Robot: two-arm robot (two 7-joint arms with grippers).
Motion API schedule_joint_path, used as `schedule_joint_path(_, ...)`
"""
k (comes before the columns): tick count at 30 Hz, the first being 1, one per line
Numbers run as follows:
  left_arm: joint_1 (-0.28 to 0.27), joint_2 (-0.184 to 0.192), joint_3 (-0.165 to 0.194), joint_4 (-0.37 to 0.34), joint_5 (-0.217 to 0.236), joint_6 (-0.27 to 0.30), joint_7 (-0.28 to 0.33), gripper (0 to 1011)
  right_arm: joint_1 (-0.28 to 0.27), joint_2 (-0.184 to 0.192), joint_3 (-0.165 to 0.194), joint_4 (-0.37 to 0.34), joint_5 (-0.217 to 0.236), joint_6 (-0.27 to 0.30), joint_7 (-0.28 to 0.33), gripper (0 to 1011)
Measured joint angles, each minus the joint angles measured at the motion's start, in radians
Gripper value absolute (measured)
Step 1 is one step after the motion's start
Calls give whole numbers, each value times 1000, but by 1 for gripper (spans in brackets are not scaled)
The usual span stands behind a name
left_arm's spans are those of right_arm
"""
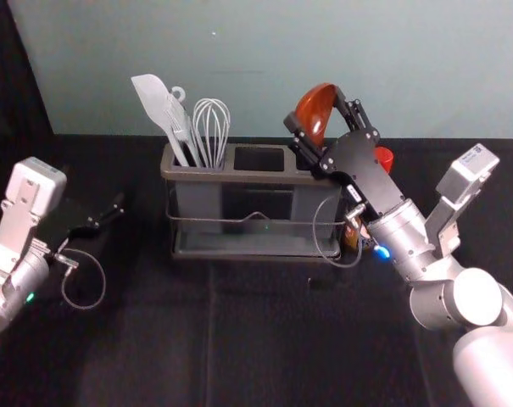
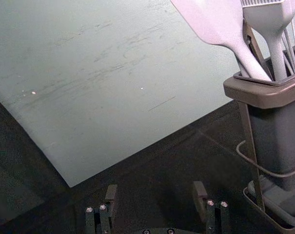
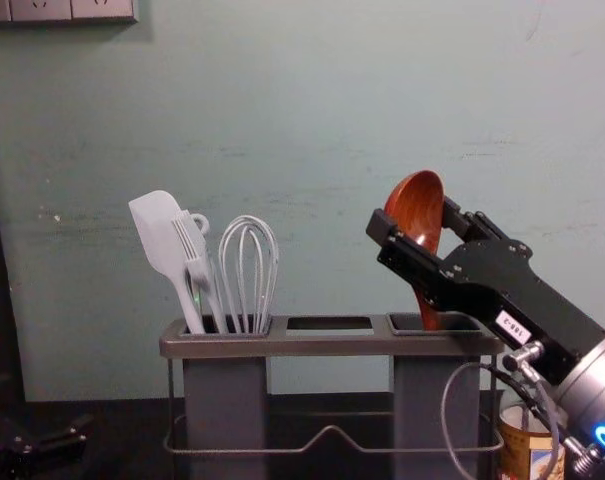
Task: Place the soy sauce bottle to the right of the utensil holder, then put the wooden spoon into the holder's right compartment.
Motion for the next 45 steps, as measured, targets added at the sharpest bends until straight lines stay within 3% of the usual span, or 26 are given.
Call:
schedule_joint_path(14, 0, 0, 0, 0, 0, 0, 0, 1000, 2, 0, -4, 14, -13, -2, 9, 837)
schedule_joint_path(22, 0, 0, 0, 0, 0, 0, 0, 1000, -1, -6, 3, -5, -15, -15, -1, 1002)
schedule_joint_path(27, 0, 0, 0, 0, 0, 0, 0, 1000, -10, -8, 16, -82, -6, -20, -11, 1002)
schedule_joint_path(34, 0, 0, 0, 0, 0, 0, 0, 1000, -32, 17, 46, -245, -4, -8, -43, 1003)
schedule_joint_path(45, 0, 0, 0, 0, 0, 0, 0, 1000, -40, 61, 130, -343, 39, -10, -66, 1002)
